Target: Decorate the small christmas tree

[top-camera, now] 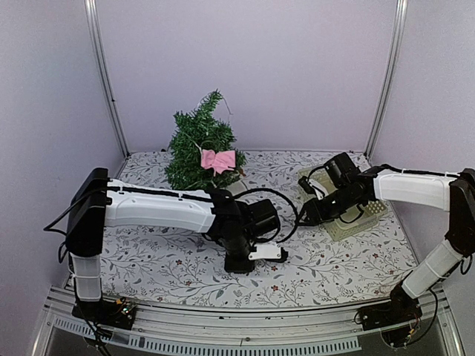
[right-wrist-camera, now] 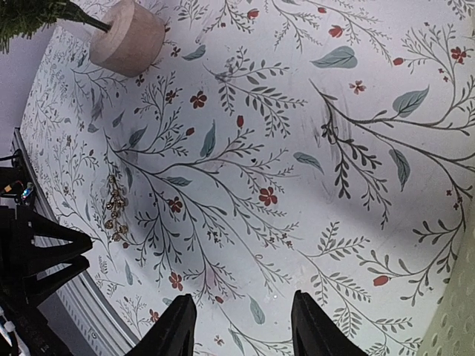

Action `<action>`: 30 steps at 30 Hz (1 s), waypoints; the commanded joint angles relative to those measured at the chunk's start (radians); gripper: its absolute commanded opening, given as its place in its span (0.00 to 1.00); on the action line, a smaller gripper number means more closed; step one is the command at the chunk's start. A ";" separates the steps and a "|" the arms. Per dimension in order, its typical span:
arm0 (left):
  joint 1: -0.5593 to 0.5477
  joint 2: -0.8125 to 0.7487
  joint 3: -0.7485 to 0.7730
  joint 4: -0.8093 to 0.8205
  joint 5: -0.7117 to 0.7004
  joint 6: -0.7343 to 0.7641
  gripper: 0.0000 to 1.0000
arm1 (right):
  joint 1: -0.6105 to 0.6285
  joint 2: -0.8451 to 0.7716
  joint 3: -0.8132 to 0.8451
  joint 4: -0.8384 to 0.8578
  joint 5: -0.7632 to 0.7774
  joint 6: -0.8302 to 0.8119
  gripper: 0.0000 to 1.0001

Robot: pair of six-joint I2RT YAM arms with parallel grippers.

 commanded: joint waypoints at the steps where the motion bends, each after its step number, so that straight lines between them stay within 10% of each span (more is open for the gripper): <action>1: -0.014 0.040 0.032 -0.036 -0.035 0.054 0.29 | -0.028 -0.032 -0.026 0.042 -0.048 0.031 0.47; 30: 0.069 0.054 -0.082 -0.034 -0.152 -0.007 0.09 | -0.044 -0.022 -0.026 0.048 -0.045 0.018 0.47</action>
